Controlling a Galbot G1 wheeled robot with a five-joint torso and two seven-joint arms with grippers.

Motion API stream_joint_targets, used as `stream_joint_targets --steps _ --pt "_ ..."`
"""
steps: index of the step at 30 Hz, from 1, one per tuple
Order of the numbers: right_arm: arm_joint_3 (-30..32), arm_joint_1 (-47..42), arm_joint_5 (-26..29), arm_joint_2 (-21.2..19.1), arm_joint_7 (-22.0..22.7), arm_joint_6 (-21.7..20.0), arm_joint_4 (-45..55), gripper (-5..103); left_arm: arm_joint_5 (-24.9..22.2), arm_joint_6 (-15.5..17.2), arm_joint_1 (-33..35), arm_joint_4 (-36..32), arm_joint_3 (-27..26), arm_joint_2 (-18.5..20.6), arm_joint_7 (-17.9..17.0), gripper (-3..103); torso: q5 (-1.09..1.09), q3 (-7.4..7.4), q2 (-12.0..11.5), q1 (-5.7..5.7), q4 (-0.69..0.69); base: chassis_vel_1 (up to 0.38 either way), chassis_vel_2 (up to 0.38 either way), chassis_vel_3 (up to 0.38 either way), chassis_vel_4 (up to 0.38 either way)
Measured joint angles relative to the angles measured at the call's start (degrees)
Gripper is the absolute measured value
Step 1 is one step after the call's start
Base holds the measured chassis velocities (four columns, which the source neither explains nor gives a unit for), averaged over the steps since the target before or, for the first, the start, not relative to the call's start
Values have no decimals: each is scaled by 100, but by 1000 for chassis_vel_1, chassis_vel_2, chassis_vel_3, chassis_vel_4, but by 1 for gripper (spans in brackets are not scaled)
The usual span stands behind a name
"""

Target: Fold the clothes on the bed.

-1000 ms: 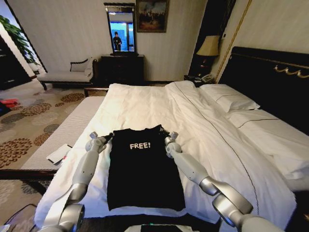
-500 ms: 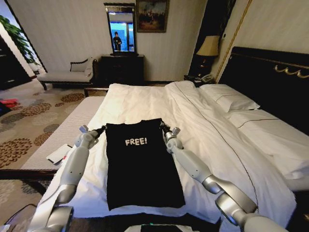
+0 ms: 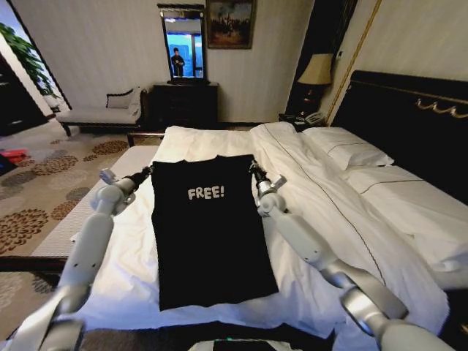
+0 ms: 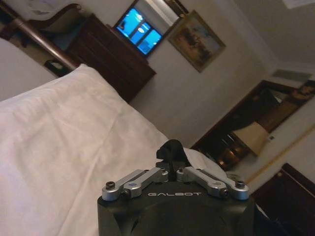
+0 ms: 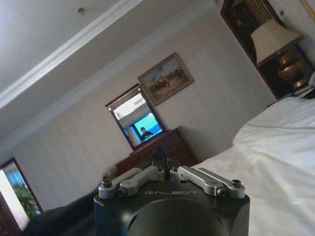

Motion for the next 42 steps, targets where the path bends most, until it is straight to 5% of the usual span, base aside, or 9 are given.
stream_joint_targets --steps 5,11,22,27,32,42 --pt "-46 -541 -107 -596 113 -63 687 0 -76 43 1142 -855 -561 276 42 1 0 -1 0 -1 1 0 0 0 0" --pt "195 -1249 -288 -828 139 -55 1303 0 -15 51 2294 -1667 -1177 295 62 1 0 -1 1 -1 2 0 0 0 0" --pt "949 -2952 -746 -1074 1183 -693 2150 0 1070 115 4513 -2871 -1584 -67 -83 1 -1 0 0 -1 3 0 0 0 0" --pt "1498 -4016 -892 -1170 1197 -772 2581 0 1358 284 4826 -3186 -1452 -106 -220 1 0 -1 0 0 -8 0 0 0 0" --pt "1581 -4816 -1127 -1086 1255 -833 2816 0 1851 411 5127 -3306 -1460 -110 -284 1 0 0 0 -1 3 0 0 0 0" --pt "1489 -5135 -1346 -869 1269 -826 2728 0 2200 490 5344 -3206 -1350 -309 -285 1 -1 1 0 1 1 0 0 0 0"
